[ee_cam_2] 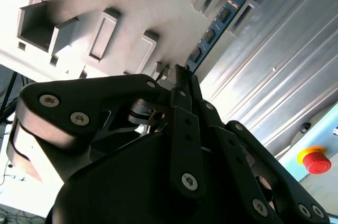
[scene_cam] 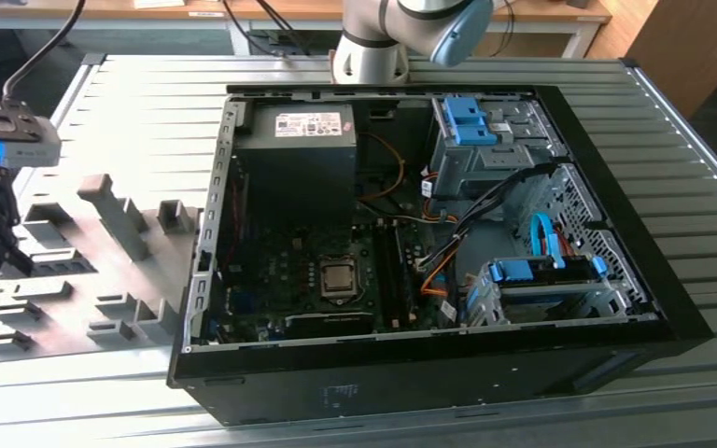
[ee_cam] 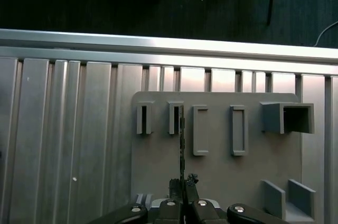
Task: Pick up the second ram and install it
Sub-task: 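Pick up the second ram and move it above second insertion slot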
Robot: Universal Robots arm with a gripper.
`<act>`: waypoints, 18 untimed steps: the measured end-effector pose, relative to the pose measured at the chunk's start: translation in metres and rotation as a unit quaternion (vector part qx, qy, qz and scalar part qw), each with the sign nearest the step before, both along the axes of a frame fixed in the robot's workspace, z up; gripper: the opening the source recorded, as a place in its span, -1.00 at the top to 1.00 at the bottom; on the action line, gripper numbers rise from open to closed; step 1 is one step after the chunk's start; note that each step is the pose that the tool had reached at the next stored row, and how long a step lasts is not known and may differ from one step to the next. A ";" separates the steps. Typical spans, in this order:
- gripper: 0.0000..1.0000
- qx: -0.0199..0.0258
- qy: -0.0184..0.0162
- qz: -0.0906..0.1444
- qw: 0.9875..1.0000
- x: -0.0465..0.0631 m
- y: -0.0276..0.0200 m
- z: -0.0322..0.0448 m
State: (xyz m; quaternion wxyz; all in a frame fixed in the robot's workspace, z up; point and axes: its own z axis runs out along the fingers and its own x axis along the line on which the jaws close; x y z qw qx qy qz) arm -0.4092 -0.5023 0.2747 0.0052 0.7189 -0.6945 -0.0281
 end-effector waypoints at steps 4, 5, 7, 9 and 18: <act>0.73 0.000 0.000 0.000 1.000 0.000 0.0000 0.0047; 0.73 0.000 0.000 0.000 1.000 0.000 0.0000 0.0059; 0.73 0.000 0.000 0.000 1.000 0.000 0.0000 0.0081; 0.73 0.000 0.000 0.000 1.000 0.000 0.0000 0.0102; 0.73 0.000 0.000 0.000 1.000 0.000 0.0000 0.0227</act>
